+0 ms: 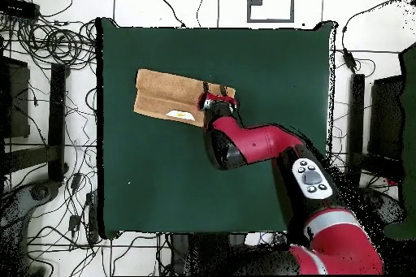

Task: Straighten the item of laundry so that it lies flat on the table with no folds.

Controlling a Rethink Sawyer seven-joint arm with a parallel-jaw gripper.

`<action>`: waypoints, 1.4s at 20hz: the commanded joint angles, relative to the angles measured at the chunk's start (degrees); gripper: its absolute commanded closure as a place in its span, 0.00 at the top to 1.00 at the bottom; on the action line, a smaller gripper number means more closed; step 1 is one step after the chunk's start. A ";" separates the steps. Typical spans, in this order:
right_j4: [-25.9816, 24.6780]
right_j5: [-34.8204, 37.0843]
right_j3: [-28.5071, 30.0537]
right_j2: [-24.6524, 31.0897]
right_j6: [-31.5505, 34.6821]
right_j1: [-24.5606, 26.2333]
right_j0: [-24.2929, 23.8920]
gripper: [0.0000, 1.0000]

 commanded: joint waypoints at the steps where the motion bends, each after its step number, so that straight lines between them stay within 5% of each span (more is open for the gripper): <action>1: -4.78 11.54 2.43 15.04 -1.06 5.96 -3.42 1.00; 11: -6.91 20.59 2.72 25.78 -7.43 11.49 -11.62 1.00; 28: -5.66 25.80 3.56 29.91 -8.26 14.59 -15.27 1.00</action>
